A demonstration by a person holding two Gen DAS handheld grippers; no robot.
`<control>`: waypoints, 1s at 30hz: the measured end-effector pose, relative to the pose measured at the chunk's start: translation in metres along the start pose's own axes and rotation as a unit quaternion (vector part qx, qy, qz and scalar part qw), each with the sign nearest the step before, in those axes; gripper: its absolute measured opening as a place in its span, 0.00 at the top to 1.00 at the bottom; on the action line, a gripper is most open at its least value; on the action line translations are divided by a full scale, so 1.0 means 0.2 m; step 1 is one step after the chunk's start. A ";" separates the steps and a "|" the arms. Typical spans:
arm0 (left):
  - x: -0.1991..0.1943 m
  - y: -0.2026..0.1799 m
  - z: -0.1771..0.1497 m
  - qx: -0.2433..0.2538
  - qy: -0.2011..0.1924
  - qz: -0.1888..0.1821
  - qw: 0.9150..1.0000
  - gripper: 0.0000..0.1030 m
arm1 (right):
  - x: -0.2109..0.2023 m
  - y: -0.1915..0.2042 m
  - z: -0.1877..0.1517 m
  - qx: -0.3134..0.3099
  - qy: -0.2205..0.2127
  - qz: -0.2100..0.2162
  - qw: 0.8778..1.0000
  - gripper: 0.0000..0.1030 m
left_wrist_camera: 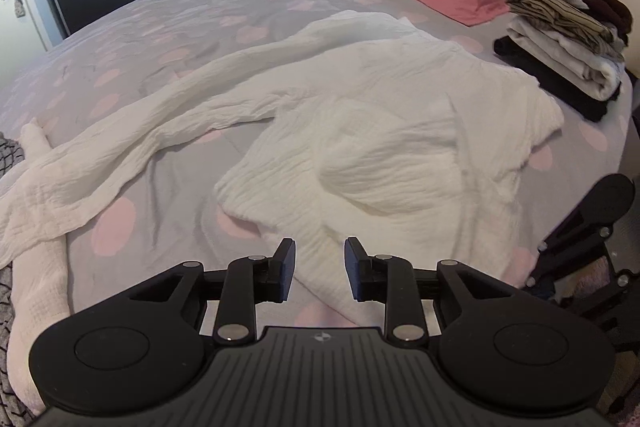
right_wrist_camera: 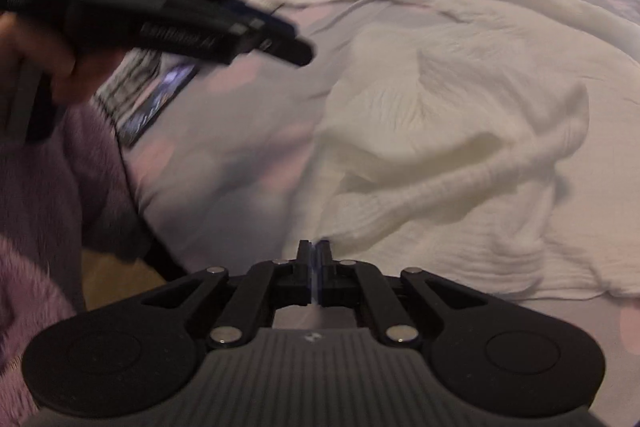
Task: Fold clothes
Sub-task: 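Grasp the gauze hem with the right gripper and lift it, then fold the gauze hem with the right gripper while the left gripper pinches the garment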
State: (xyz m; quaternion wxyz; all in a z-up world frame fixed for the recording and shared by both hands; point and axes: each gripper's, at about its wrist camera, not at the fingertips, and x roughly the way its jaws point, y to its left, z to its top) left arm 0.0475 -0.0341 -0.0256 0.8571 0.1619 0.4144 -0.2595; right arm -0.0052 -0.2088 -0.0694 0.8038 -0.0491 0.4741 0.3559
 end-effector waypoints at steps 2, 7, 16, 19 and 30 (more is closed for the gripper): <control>0.00 -0.04 -0.01 0.010 -0.002 -0.015 1.000 0.76 | -0.01 0.00 -0.01 -0.009 0.005 -0.008 1.000 0.86; 0.02 -0.17 -0.03 0.038 -0.014 -0.048 0.998 0.60 | -0.11 -0.10 0.00 0.018 -0.009 -0.050 0.999 0.66; 0.14 -0.32 -0.04 0.090 -0.012 -0.045 0.995 0.57 | -0.21 -0.33 0.03 0.104 -0.059 -0.112 0.987 0.65; 0.16 -0.35 -0.04 0.085 -0.016 -0.060 0.994 0.57 | -0.19 -0.36 0.05 0.110 -0.067 -0.102 0.986 0.65; 0.08 -0.13 -0.02 -0.044 -0.042 -0.020 0.998 0.98 | -0.14 -0.29 0.11 0.056 -0.055 -0.105 0.991 0.94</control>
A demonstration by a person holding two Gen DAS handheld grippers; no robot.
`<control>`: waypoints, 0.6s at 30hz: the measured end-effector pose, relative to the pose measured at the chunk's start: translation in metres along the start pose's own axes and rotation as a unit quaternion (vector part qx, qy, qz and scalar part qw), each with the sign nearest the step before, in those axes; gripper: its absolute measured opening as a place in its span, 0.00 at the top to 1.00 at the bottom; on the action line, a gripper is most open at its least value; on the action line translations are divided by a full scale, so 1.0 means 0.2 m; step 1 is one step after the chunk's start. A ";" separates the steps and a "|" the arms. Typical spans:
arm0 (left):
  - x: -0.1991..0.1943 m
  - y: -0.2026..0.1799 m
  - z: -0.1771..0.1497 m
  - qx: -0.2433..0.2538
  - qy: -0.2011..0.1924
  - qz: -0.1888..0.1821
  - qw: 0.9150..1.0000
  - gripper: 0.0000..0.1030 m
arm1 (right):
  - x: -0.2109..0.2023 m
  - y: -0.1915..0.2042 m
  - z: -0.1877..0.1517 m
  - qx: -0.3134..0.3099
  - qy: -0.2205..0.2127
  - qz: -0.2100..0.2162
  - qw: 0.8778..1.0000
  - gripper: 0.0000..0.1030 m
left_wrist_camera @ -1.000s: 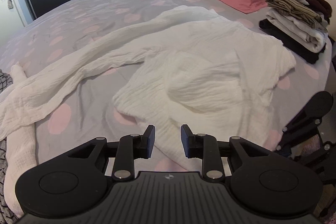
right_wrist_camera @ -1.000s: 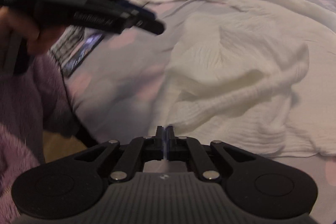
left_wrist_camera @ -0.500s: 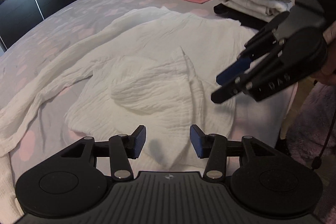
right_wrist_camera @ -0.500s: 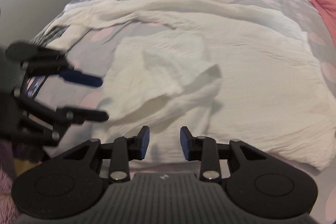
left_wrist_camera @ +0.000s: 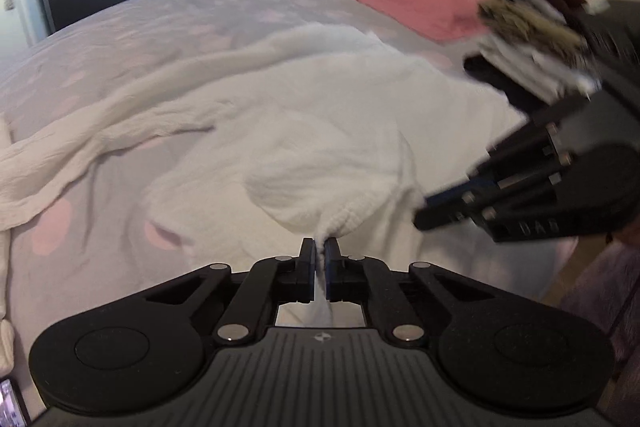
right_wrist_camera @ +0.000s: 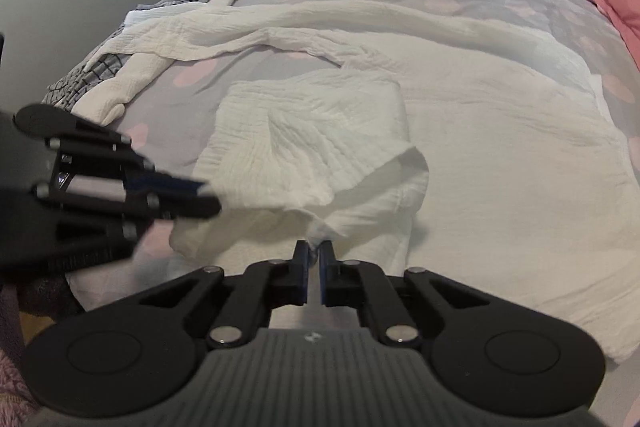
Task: Fold clothes
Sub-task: 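Fold the gauze hem with the right gripper while the left gripper pinches the garment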
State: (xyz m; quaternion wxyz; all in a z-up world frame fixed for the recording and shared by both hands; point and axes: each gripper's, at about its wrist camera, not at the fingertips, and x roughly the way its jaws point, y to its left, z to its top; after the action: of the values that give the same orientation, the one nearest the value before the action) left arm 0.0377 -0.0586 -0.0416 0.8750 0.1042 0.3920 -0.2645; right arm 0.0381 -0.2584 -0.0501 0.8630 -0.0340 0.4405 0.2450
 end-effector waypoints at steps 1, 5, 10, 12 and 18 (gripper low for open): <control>-0.02 0.02 0.00 -0.006 -0.006 0.011 1.000 0.98 | -0.01 0.01 0.00 -0.008 -0.001 0.001 1.000 0.95; -0.08 0.11 0.02 -0.027 -0.025 0.060 0.998 0.99 | -0.06 0.07 0.01 -0.031 -0.003 0.024 0.999 0.96; -0.12 0.30 0.02 -0.078 -0.027 0.133 0.988 0.99 | -0.09 0.21 -0.01 -0.075 0.012 0.090 0.993 0.97; -0.13 0.40 0.02 -0.108 -0.026 0.153 0.982 0.99 | -0.09 0.30 -0.04 -0.103 0.022 0.122 0.987 0.97; -0.15 0.61 0.00 -0.166 -0.021 0.213 0.963 0.99 | -0.06 0.54 -0.12 -0.170 0.048 0.215 0.961 0.94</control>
State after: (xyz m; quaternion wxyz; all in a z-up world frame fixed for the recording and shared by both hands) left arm 0.0868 0.0562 -0.0225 0.9242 0.0331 0.3804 -0.0060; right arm -0.0343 -0.1754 -0.0383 0.7495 -0.0968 0.4301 0.4938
